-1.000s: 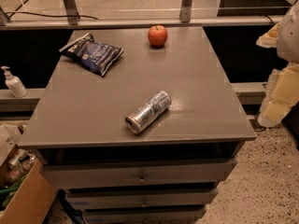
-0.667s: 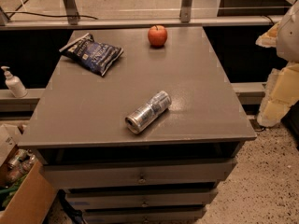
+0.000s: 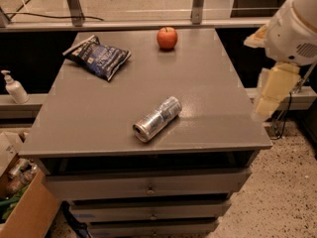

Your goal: Pick blue chip bag

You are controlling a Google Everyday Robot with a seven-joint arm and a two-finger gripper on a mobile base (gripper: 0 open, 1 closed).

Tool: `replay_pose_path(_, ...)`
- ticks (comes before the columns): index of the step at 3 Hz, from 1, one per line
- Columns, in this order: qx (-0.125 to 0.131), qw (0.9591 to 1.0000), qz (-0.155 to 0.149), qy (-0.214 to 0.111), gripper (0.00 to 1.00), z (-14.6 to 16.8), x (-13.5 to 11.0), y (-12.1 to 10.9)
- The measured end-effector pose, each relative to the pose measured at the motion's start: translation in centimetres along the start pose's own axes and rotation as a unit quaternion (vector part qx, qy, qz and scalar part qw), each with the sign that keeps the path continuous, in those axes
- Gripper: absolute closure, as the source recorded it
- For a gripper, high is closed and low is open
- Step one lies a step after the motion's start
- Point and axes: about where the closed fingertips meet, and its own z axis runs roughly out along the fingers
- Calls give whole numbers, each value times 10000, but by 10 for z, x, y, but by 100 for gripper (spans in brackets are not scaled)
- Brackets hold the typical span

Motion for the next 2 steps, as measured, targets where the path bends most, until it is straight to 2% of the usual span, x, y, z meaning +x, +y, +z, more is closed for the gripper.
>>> replay_pose_path(1, -133, 9977, -400, -531, 0, 31, -18, -22)
replay_pose_path(2, -236, 9882, -778, -1296, 0, 58, -50, -42)
